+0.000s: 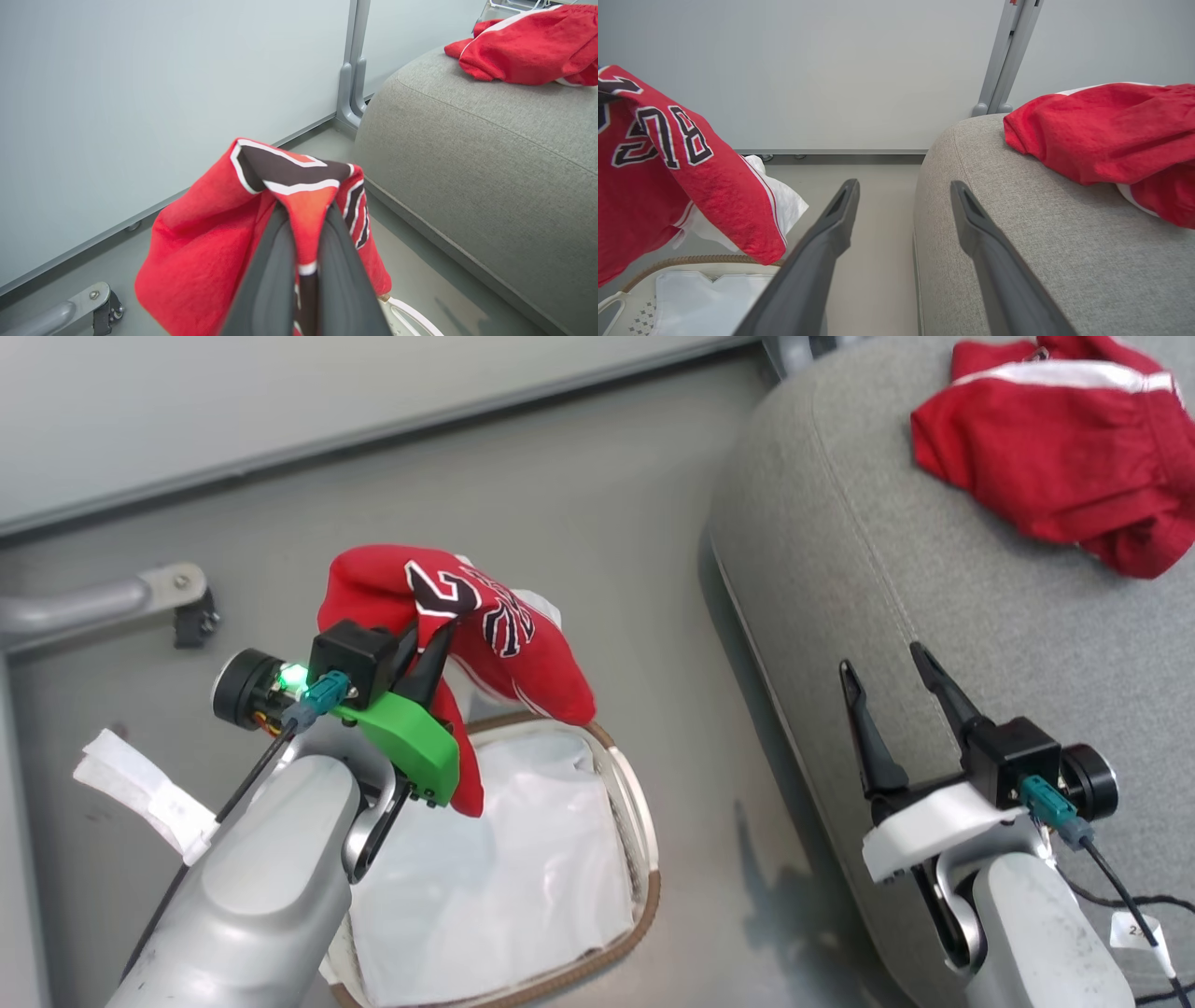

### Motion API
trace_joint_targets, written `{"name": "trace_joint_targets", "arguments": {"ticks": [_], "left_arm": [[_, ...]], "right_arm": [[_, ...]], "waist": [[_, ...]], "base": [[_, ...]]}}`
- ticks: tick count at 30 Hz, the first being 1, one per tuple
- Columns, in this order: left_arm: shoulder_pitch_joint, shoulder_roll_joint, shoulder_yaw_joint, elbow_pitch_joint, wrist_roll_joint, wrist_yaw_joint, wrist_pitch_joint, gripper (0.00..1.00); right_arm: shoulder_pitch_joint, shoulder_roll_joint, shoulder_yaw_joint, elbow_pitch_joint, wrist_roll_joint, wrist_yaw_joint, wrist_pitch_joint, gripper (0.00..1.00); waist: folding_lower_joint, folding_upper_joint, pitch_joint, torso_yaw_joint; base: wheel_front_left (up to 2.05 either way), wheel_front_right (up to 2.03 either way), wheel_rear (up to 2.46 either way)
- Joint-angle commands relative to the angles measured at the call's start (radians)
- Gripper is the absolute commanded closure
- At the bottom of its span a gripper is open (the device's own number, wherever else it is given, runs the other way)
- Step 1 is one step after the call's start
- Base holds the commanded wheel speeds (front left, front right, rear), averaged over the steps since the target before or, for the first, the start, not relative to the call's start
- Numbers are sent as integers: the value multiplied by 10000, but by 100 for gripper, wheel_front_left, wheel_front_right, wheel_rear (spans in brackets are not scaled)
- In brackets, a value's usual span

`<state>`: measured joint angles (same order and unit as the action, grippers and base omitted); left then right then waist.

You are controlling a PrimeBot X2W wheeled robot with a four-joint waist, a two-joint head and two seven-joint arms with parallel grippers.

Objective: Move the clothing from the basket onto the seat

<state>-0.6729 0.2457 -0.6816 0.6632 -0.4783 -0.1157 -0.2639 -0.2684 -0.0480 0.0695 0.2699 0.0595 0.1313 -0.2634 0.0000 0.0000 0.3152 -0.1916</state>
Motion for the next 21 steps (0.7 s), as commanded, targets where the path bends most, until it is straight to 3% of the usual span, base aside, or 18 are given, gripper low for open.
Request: {"name": "trace_joint_targets", "arguments": {"ticks": [1,12,21], "left_arm": [[-96,132,16,-181,148,-34,-5,100],[-1613,476,125,-841,243,-72,207,100],[-2708,168,-21,-1101,311,-94,476,100]], "right_arm": [[293,-44,-50,76,-100,-11,-22,0],[766,-42,215,260,-214,-11,-22,0],[748,-39,950,364,-40,-11,-20,0]], "waist": [[0,0,-1538,763],[0,0,-2853,1013],[0,0,-3185,1183]], "base": [[0,0,0],[0,0,0],[0,0,0]]}}
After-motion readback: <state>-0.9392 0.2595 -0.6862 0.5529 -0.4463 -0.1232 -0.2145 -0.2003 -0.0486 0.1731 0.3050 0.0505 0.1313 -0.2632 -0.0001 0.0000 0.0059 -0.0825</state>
